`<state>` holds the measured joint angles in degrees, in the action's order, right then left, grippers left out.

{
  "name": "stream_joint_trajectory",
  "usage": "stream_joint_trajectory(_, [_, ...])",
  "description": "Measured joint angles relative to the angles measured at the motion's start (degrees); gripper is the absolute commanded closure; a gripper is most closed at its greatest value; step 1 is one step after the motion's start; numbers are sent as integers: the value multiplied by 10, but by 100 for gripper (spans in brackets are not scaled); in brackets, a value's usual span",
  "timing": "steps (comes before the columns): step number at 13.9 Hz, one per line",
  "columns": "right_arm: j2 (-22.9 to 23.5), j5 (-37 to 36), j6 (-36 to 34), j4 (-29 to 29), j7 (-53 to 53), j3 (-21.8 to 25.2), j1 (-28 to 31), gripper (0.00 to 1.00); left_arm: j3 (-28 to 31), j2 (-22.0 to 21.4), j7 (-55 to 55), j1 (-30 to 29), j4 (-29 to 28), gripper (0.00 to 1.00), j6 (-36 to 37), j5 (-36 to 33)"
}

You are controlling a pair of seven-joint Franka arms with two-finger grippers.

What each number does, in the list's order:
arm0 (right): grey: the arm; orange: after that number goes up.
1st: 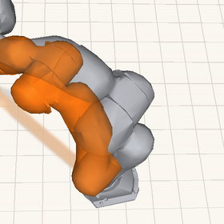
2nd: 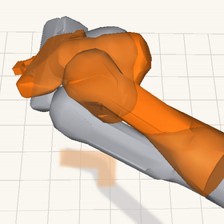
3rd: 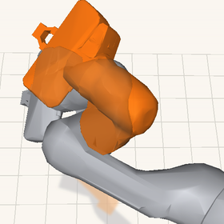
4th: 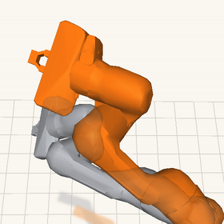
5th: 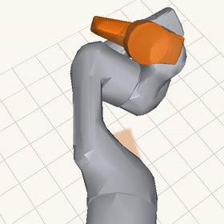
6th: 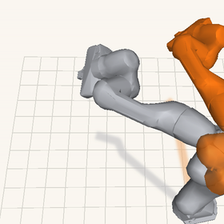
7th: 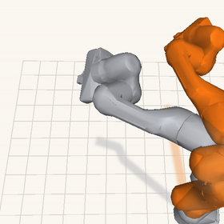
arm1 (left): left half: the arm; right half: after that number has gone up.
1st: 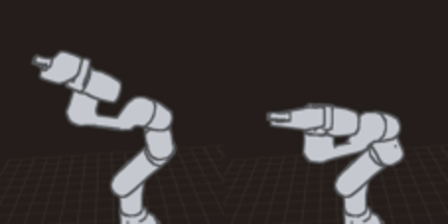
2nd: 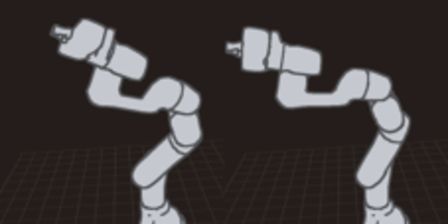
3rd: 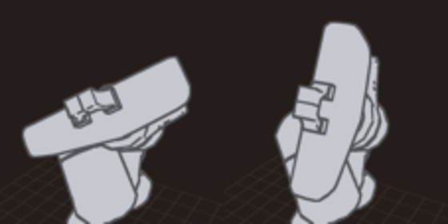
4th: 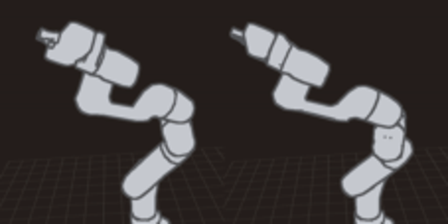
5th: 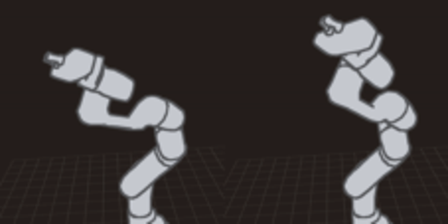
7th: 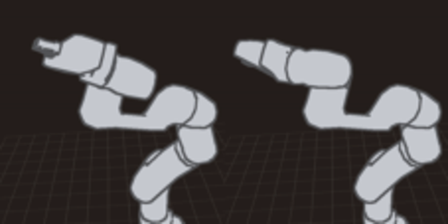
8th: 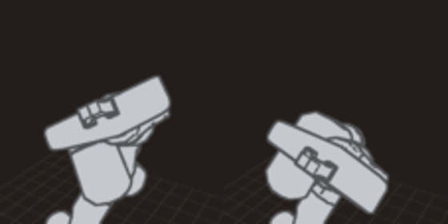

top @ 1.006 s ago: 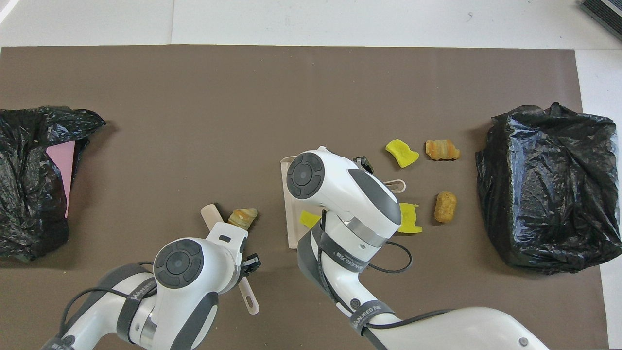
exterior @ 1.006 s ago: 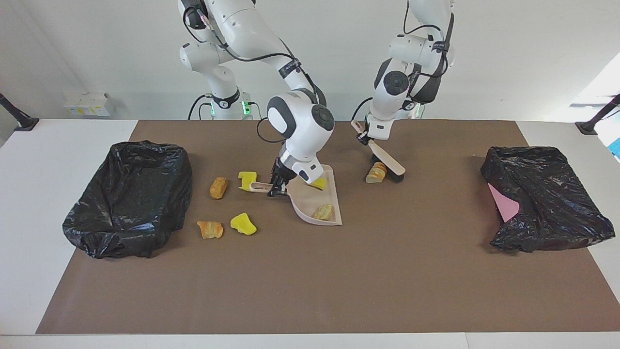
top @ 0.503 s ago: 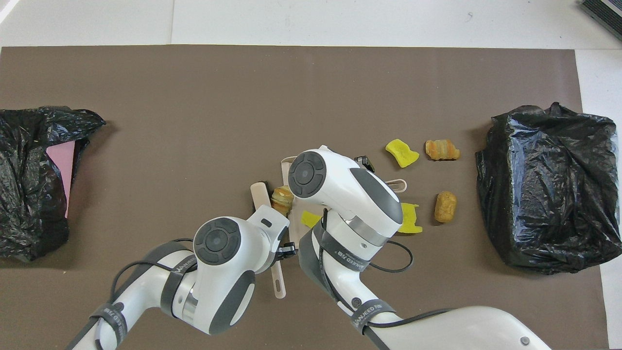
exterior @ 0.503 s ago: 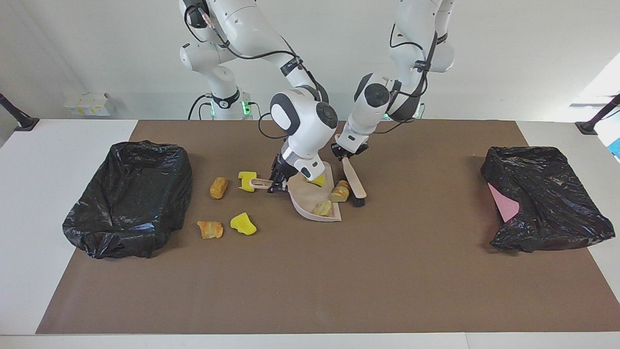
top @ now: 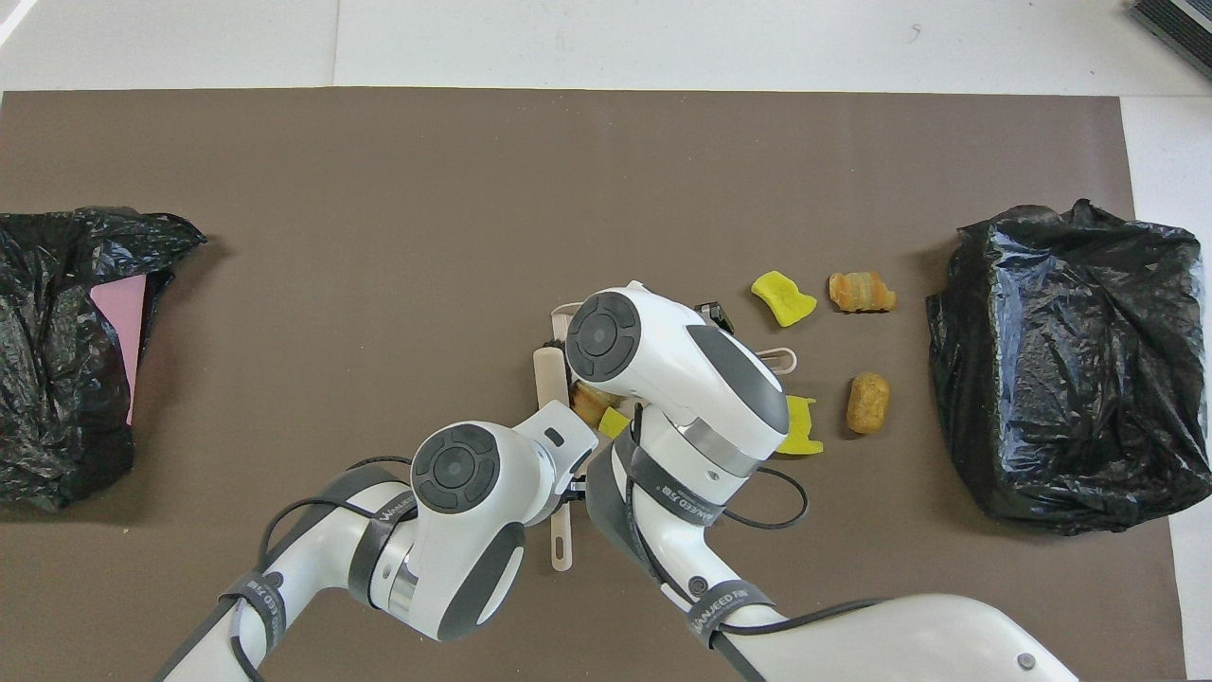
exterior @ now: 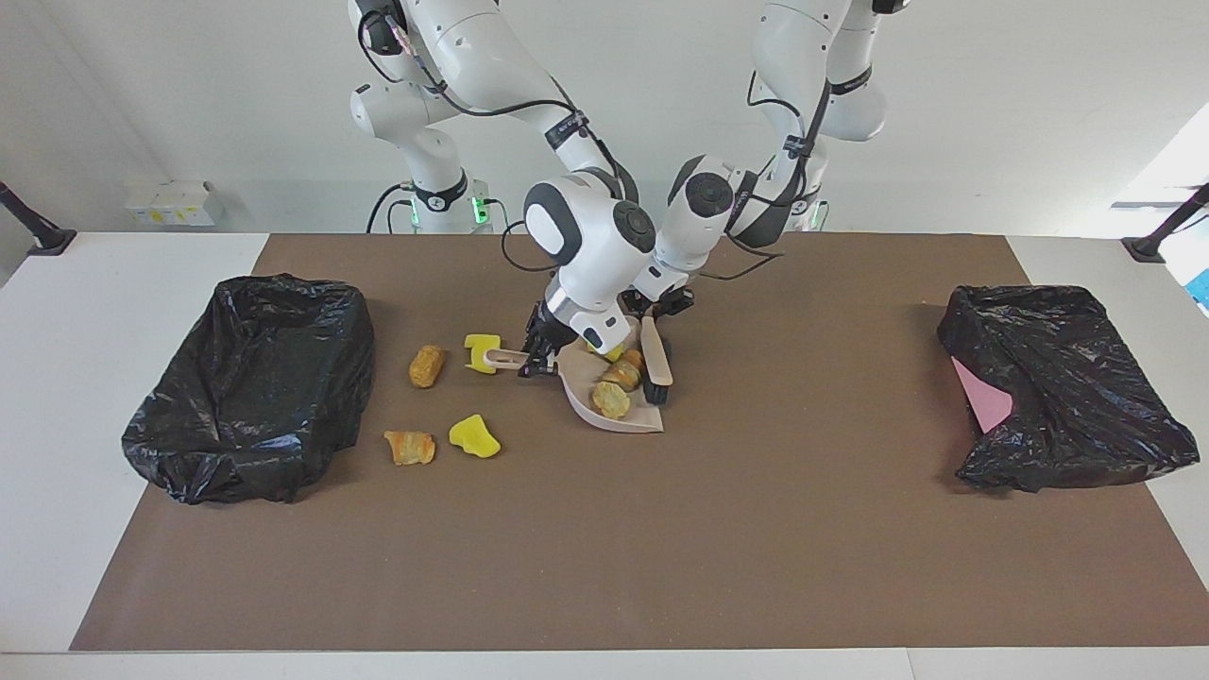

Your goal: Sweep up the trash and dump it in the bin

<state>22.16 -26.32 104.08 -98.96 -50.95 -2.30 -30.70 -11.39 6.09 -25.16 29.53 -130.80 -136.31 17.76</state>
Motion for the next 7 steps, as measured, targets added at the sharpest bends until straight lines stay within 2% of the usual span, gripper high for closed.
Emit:
stream_joint_trajectory(4, [1,0,0,0,0,0,11,100,6,-42,19,-54,7,100,119,0])
stream_joint_trajectory(7, [1,1,0,0,0,0,12,100,1,-70,-4,-56,7,100,166,2])
